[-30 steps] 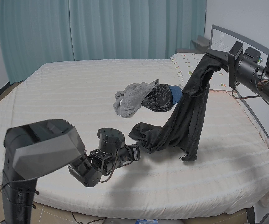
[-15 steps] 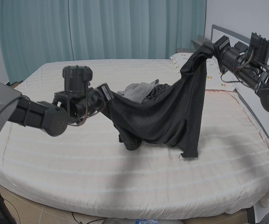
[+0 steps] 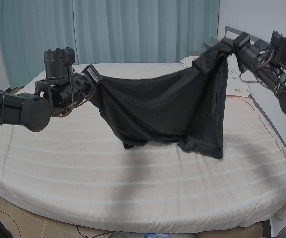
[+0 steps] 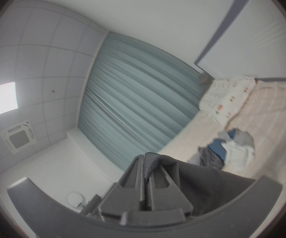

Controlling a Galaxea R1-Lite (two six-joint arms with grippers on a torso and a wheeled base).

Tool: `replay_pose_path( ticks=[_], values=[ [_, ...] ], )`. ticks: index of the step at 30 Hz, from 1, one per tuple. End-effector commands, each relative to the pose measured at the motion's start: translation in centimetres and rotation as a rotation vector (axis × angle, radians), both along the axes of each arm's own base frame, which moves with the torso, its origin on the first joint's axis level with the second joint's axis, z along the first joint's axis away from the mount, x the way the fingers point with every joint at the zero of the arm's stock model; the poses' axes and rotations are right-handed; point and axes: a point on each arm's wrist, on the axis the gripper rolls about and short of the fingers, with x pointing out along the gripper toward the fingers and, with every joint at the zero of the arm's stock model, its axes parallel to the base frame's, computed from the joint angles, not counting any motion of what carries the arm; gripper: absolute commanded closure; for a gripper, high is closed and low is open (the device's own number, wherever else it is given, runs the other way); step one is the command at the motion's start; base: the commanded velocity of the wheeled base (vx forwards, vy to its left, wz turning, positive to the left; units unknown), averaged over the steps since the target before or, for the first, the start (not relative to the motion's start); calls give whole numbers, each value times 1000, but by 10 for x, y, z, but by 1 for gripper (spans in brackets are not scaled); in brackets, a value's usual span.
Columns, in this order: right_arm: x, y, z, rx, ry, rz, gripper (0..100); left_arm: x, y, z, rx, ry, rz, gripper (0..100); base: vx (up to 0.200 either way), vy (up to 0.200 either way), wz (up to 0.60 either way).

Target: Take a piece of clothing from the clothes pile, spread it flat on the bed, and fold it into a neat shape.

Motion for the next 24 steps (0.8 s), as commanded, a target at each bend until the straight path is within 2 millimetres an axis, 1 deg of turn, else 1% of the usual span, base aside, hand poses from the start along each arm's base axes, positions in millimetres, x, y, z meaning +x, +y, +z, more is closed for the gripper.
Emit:
replay_pose_path(
  ticks=[1,2,5,9,12,14,15,17,20,24],
  values=[
    [-11,10,-74,-73,238,74,100,-14,4,-37,-29,128,9,100,0,0,0],
    [-11,19,-99,-80,310,112,100,-16,-9,-66,-12,203,-18,100,0,0,0],
    [-9,31,-117,-59,354,146,100,-22,-21,-85,3,233,-52,100,0,0,0],
    [-9,35,-128,-55,373,158,100,-31,-28,-101,15,246,-83,100,0,0,0],
    [-12,38,-136,-65,401,171,100,-32,-28,-114,21,272,-99,100,0,0,0],
    [-13,41,-140,-70,415,179,100,-33,-28,-118,24,282,-103,100,0,0,0],
    [-15,44,-146,-78,432,187,100,-35,-28,-124,31,299,-108,100,0,0,0],
    [-17,47,-151,-83,449,199,100,-37,-31,-128,35,314,-118,100,0,0,0],
    [-19,53,-154,-81,461,218,100,-41,-32,-134,25,340,-119,100,0,0,0],
    [-21,59,-164,-86,494,234,100,-45,-32,-141,10,370,-136,100,0,0,0]
  ],
)
